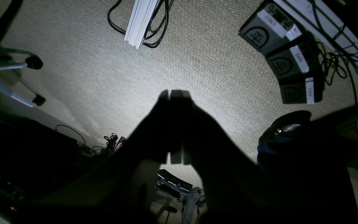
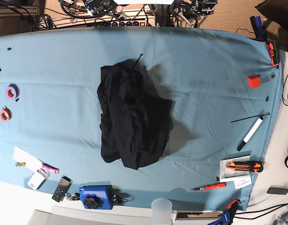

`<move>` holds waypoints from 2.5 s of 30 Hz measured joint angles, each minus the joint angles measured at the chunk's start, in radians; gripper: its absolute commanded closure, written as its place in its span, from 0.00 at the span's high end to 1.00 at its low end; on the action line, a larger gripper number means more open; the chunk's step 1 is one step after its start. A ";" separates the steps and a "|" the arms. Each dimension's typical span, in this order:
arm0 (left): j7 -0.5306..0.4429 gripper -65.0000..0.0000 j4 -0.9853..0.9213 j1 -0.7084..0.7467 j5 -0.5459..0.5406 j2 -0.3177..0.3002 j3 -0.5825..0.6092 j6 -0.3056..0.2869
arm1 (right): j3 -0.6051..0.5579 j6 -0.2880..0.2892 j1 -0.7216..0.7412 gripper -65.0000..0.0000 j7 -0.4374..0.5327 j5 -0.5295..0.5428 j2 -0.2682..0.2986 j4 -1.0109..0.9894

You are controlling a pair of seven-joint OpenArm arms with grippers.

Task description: Layout the t-shirt on the table in an organized manner, then fold the t-shirt properly

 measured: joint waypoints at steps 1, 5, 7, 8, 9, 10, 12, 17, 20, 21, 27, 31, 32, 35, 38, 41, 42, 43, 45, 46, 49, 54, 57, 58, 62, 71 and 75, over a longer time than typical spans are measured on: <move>0.000 0.00 0.000 0.000 0.000 0.000 0.000 0.000 | 0.000 0.000 0.000 0.00 0.000 0.000 0.000 0.000; 0.000 0.00 0.000 0.000 0.000 0.000 0.000 0.000 | 0.000 0.000 0.000 0.00 0.000 0.000 0.000 0.001; 0.000 0.00 0.003 0.000 0.000 0.000 0.000 0.000 | 0.000 0.000 0.000 0.00 0.000 0.000 0.000 0.001; 0.000 0.00 0.005 0.002 0.000 0.000 0.000 0.000 | 0.000 0.000 0.000 0.00 0.000 0.000 0.000 0.001; 0.000 0.00 0.008 0.002 0.000 0.000 0.000 0.000 | 0.000 0.000 0.000 0.00 0.000 0.000 0.000 0.001; 0.000 0.00 0.010 0.003 0.000 0.000 0.000 0.000 | 0.000 0.000 0.000 0.00 0.000 0.000 0.000 0.002; 0.000 0.00 0.012 0.003 0.000 0.000 0.000 0.000 | 0.000 0.000 0.000 0.00 0.000 0.000 0.001 0.003; 0.000 0.00 0.017 0.002 0.000 0.000 0.000 0.000 | 0.000 0.000 0.000 0.00 0.000 0.000 0.002 0.003; 0.000 0.00 0.017 0.003 0.000 0.000 0.000 0.000 | 0.000 0.000 0.000 0.00 -0.015 0.000 0.002 0.004; 0.000 0.00 0.017 0.005 0.000 0.000 0.000 0.000 | 0.000 0.001 -0.001 0.00 -0.030 0.000 0.002 0.005; 0.000 0.00 0.062 0.069 0.000 -0.029 0.003 -0.004 | 0.000 0.003 -0.040 0.00 -0.053 0.045 0.044 0.016; 0.016 0.00 0.143 0.144 0.004 -0.073 0.003 -0.002 | 0.000 0.003 -0.083 0.00 -0.076 0.135 0.105 0.094; 0.014 0.00 0.167 0.164 0.001 -0.081 0.003 -0.003 | 0.000 0.003 -0.097 0.00 -0.077 0.151 0.119 0.124; 0.012 0.00 0.248 0.222 -0.007 -0.100 0.003 -0.005 | -0.001 0.003 -0.142 0.00 -0.092 0.197 0.163 0.221; 0.037 0.00 0.338 0.286 -0.054 -0.124 0.004 -0.004 | -0.002 0.003 -0.198 0.00 -0.121 0.254 0.208 0.319; 0.074 0.00 0.433 0.352 -0.087 -0.153 0.004 -0.003 | -0.002 0.003 -0.251 0.00 -0.152 0.311 0.248 0.412; 0.082 0.00 0.467 0.373 -0.091 -0.159 0.004 -0.005 | -0.001 0.005 -0.266 0.00 -0.161 0.336 0.261 0.439; 0.096 0.00 0.503 0.394 -0.097 -0.165 0.003 -0.003 | -0.001 0.005 -0.279 0.00 -0.166 0.354 0.272 0.467; 0.125 0.00 0.575 0.436 -0.117 -0.175 0.004 -0.008 | -0.001 0.005 -0.303 0.00 -0.182 0.387 0.295 0.519; 0.132 0.00 0.613 0.459 -0.117 -0.179 0.004 -0.007 | -0.001 0.006 -0.315 0.00 -0.188 0.386 0.305 0.542; 0.168 0.00 0.722 0.528 -0.119 -0.183 0.003 -0.006 | 0.000 0.003 -0.351 0.00 -0.217 0.385 0.322 0.608; 0.234 0.00 0.895 0.630 -0.117 -0.182 0.003 -0.007 | 0.029 0.005 -0.410 0.00 -0.286 0.391 0.320 0.732; 0.385 0.00 1.001 0.670 -0.114 -0.194 0.004 -0.031 | 0.090 0.006 -0.459 0.00 -0.332 0.411 0.321 0.813; 0.433 0.00 1.036 0.686 -0.116 -0.200 0.003 -0.040 | 0.118 0.006 -0.477 0.00 -0.355 0.442 0.322 0.839; 0.568 0.00 1.155 0.754 -0.116 -0.210 -0.006 -0.039 | 0.239 0.006 -0.546 0.00 -0.500 0.622 0.322 0.958; 0.789 0.00 1.509 0.918 -0.117 -0.213 -0.054 -0.039 | 0.558 0.081 -0.669 0.00 -0.753 0.965 0.323 1.220; 0.892 0.00 1.710 0.963 -0.114 -0.214 -0.070 -0.039 | 0.695 0.151 -0.701 0.00 -0.837 1.158 0.320 1.332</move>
